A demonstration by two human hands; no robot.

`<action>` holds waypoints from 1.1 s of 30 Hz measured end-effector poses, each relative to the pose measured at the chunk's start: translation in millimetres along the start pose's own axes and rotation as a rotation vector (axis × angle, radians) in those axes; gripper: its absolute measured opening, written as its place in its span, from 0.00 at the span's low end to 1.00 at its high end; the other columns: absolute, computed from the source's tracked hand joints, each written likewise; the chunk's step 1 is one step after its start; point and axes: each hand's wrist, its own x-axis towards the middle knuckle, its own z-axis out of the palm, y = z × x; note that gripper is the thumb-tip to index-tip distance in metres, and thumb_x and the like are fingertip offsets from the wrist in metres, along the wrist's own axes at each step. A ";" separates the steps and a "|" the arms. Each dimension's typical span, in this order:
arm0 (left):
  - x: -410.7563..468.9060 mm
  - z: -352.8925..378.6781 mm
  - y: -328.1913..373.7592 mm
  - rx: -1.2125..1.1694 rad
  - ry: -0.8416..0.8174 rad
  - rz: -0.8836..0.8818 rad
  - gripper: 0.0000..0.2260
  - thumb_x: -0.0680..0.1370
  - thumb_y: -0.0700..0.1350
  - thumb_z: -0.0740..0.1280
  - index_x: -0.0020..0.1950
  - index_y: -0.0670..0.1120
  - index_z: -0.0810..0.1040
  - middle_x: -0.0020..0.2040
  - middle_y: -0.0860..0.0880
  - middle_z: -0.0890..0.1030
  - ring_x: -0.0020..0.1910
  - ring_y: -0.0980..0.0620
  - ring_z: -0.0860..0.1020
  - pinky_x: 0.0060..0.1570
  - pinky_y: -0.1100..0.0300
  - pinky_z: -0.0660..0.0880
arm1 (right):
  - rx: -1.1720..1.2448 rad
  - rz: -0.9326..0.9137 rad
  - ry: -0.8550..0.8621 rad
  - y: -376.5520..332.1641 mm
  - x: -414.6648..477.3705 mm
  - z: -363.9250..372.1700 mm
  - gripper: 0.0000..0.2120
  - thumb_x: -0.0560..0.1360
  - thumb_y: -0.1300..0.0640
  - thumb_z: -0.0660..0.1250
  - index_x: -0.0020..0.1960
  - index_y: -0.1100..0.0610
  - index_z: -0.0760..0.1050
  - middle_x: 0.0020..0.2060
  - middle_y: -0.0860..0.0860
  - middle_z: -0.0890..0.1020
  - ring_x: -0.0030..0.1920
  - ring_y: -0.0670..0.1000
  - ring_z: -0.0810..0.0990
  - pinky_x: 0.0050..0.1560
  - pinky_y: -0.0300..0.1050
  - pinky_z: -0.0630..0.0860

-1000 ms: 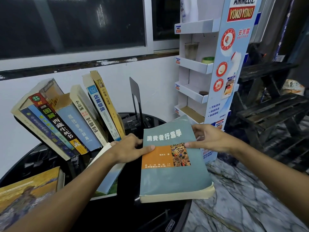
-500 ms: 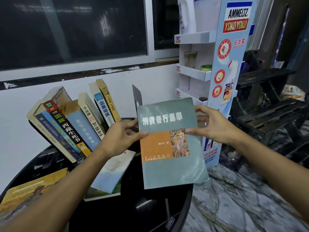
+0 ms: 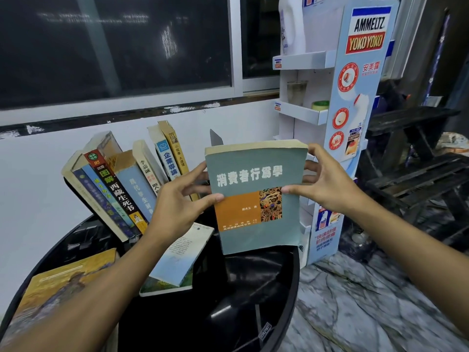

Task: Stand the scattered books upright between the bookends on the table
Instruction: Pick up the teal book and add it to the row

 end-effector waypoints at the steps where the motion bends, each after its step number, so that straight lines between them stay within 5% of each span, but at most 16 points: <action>1: -0.7 -0.1 -0.5 -0.008 -0.005 0.009 0.34 0.70 0.46 0.77 0.75 0.55 0.72 0.58 0.67 0.82 0.53 0.58 0.85 0.59 0.53 0.81 | -0.041 -0.003 0.009 1.2 0.9 -0.3 0.40 0.61 0.50 0.81 0.68 0.48 0.65 0.61 0.47 0.79 0.59 0.47 0.82 0.59 0.47 0.81; 6: 1.4 1.6 -2.2 -0.028 -0.038 0.041 0.35 0.69 0.45 0.79 0.75 0.51 0.73 0.62 0.55 0.81 0.50 0.54 0.85 0.57 0.60 0.81 | -0.434 -0.150 0.239 4.4 1.5 2.1 0.54 0.59 0.43 0.84 0.76 0.49 0.58 0.69 0.51 0.62 0.65 0.48 0.71 0.66 0.43 0.74; 9: -1.2 5.9 -2.3 -0.023 -0.026 0.031 0.33 0.70 0.47 0.79 0.73 0.52 0.74 0.60 0.58 0.79 0.49 0.55 0.84 0.56 0.61 0.80 | -0.769 -0.459 0.322 0.0 -4.9 11.9 0.50 0.63 0.49 0.84 0.77 0.52 0.60 0.73 0.56 0.61 0.65 0.59 0.69 0.63 0.57 0.75; 12: -3.7 9.0 -5.1 -0.073 -0.039 -0.005 0.32 0.70 0.48 0.78 0.73 0.52 0.72 0.58 0.60 0.80 0.49 0.54 0.84 0.58 0.57 0.80 | -0.862 -0.563 0.199 -10.8 -7.4 24.2 0.43 0.71 0.56 0.79 0.79 0.55 0.61 0.75 0.55 0.64 0.64 0.58 0.71 0.62 0.58 0.76; 18: -14.4 11.7 -1.1 -0.173 -0.073 -0.015 0.31 0.72 0.44 0.76 0.72 0.55 0.69 0.59 0.56 0.80 0.51 0.53 0.79 0.56 0.57 0.81 | -0.808 -0.458 0.114 -30.9 -11.2 38.9 0.40 0.76 0.45 0.72 0.81 0.52 0.57 0.77 0.50 0.62 0.68 0.57 0.68 0.61 0.60 0.77; 24: -30.7 10.4 0.3 -0.198 -0.087 0.006 0.31 0.74 0.37 0.75 0.70 0.61 0.70 0.61 0.59 0.80 0.54 0.53 0.80 0.54 0.53 0.82 | -0.528 -0.253 0.027 -52.7 -19.7 61.0 0.50 0.66 0.26 0.69 0.80 0.42 0.53 0.78 0.47 0.54 0.77 0.53 0.58 0.72 0.62 0.68; 28: -40.2 16.9 2.5 -0.215 -0.080 0.030 0.30 0.74 0.38 0.75 0.71 0.61 0.70 0.63 0.59 0.80 0.54 0.53 0.80 0.53 0.50 0.83 | -0.448 -0.222 0.040 -64.8 -20.1 69.9 0.50 0.64 0.27 0.72 0.78 0.46 0.57 0.77 0.46 0.55 0.76 0.49 0.61 0.72 0.54 0.69; 33: -49.3 27.2 -0.7 -0.142 -0.108 0.101 0.31 0.76 0.40 0.74 0.76 0.56 0.70 0.65 0.57 0.77 0.59 0.49 0.78 0.57 0.52 0.81 | -0.298 -0.291 0.005 -64.6 -24.6 60.6 0.37 0.71 0.40 0.76 0.74 0.48 0.65 0.73 0.45 0.61 0.73 0.46 0.66 0.61 0.50 0.80</action>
